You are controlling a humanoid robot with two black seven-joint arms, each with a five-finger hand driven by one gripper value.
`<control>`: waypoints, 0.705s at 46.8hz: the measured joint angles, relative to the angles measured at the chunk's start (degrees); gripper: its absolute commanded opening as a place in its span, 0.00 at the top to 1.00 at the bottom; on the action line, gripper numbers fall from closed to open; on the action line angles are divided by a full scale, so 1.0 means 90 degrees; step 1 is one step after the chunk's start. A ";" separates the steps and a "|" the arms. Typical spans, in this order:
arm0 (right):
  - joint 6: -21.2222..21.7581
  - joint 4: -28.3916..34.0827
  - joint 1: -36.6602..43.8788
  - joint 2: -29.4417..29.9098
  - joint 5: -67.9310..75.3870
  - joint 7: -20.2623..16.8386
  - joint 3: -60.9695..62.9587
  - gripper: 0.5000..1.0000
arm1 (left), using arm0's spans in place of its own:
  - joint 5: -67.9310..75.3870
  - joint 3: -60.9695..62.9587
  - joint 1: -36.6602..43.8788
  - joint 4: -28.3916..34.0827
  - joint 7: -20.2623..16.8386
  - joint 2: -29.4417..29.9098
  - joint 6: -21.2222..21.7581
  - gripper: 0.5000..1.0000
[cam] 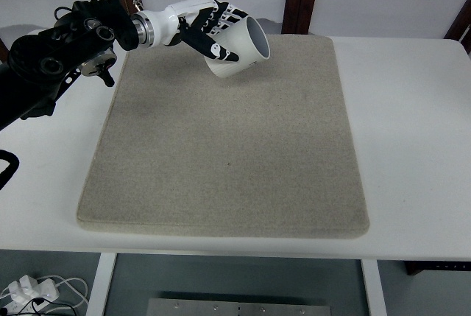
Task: Flip white cup upright
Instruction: 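Lift the gripped cup with the left hand and rotate it upright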
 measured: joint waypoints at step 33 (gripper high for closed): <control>0.0000 0.0000 -0.0001 0.0000 0.0000 -0.0001 0.0000 0.10 | -0.2015 -0.1060 0.1074 0.0993 -0.1263 -0.0180 -0.0952 1.00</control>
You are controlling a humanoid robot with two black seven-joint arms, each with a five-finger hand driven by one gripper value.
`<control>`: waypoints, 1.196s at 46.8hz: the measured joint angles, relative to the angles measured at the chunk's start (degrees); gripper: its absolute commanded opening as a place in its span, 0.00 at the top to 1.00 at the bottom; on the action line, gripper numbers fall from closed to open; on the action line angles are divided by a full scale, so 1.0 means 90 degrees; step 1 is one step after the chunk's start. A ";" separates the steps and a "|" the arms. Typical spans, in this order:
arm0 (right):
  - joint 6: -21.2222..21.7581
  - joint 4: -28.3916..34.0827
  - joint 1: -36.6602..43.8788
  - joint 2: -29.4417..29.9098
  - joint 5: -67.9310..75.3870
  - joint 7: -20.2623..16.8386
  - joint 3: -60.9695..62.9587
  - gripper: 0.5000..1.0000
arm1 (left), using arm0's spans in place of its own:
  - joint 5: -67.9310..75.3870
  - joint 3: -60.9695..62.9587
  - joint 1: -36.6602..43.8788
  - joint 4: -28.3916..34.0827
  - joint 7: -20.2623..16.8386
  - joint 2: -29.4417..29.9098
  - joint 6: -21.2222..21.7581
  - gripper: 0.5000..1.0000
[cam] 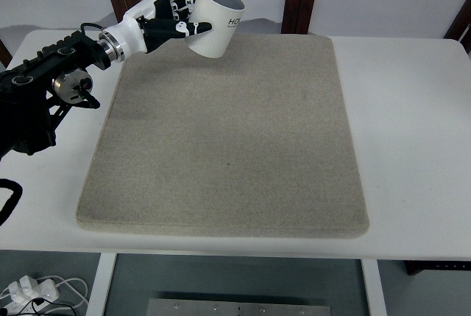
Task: Flip white cup upright
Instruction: 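Lift the gripped cup with the left hand and rotate it upright, then lower the upright cup with the left hand onto the mat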
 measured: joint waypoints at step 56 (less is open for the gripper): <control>0.0000 0.0000 0.0001 0.0000 0.0002 -0.0001 -0.0001 0.10 | -0.0061 -0.0108 0.0897 0.0999 -0.1646 -0.0708 -0.0495 1.00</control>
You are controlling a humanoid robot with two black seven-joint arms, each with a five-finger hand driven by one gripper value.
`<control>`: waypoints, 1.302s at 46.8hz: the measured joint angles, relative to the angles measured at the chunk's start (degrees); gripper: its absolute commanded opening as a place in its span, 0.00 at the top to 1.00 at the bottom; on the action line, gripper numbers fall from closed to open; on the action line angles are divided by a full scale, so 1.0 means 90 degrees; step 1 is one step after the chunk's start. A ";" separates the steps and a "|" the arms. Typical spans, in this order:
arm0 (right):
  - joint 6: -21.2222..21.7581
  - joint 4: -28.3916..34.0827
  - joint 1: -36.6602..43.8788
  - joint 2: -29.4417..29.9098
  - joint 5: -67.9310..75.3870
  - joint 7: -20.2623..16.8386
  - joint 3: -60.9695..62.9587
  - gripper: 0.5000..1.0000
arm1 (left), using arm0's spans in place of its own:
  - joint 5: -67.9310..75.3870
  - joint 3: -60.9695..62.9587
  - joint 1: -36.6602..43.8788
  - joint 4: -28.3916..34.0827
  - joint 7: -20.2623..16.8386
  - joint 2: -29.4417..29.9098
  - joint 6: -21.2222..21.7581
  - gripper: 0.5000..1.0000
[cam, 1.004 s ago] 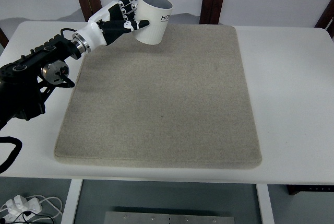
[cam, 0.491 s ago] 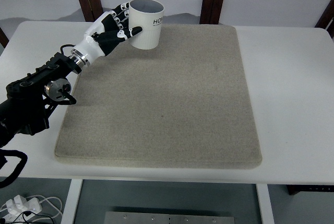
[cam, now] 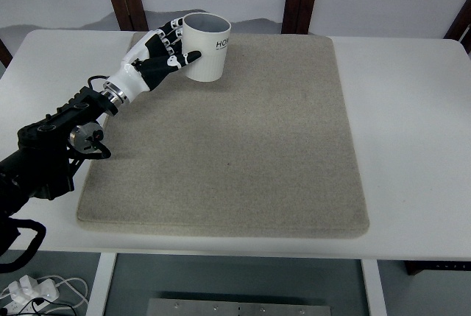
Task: Flip white cup upright
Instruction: 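Lower the upright cup with the left hand onto the mat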
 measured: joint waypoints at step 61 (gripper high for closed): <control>0.0000 0.0000 0.0000 0.0000 -0.0002 0.0000 0.0001 0.10 | -0.0005 0.0605 0.0082 0.0326 -0.0153 -0.0045 0.0035 0.44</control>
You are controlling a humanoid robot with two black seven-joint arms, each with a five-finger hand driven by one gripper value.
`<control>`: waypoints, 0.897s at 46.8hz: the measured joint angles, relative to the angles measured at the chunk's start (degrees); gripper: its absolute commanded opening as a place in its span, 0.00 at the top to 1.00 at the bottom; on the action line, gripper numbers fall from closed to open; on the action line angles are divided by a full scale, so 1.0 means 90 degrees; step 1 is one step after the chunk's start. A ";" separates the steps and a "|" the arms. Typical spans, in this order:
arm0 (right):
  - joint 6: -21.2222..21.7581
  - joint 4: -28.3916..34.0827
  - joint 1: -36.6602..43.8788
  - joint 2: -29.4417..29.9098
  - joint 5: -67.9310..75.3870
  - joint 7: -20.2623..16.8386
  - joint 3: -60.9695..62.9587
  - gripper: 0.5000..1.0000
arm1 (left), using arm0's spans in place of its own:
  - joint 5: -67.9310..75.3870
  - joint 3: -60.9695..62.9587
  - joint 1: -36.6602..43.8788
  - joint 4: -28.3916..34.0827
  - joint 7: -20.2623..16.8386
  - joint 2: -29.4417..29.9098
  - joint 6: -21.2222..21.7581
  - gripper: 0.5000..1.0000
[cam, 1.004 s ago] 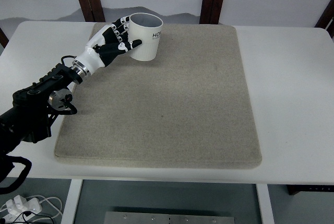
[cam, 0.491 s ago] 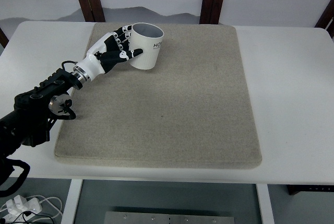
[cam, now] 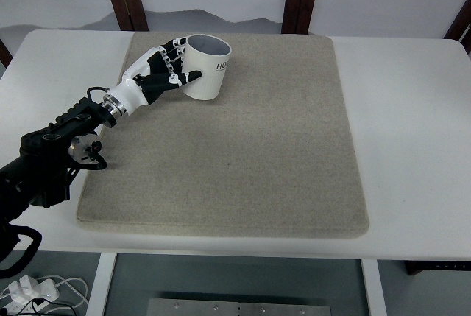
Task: Flip white cup upright
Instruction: 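Lower the upright cup with the left hand onto the mat, then open the left hand fingers and release the cup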
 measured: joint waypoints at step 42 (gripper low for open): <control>0.0000 0.0000 0.0000 0.0000 0.0000 -0.0001 0.0000 0.10 | -0.0011 0.0006 0.0001 -0.0001 -0.0061 0.0057 0.0036 0.01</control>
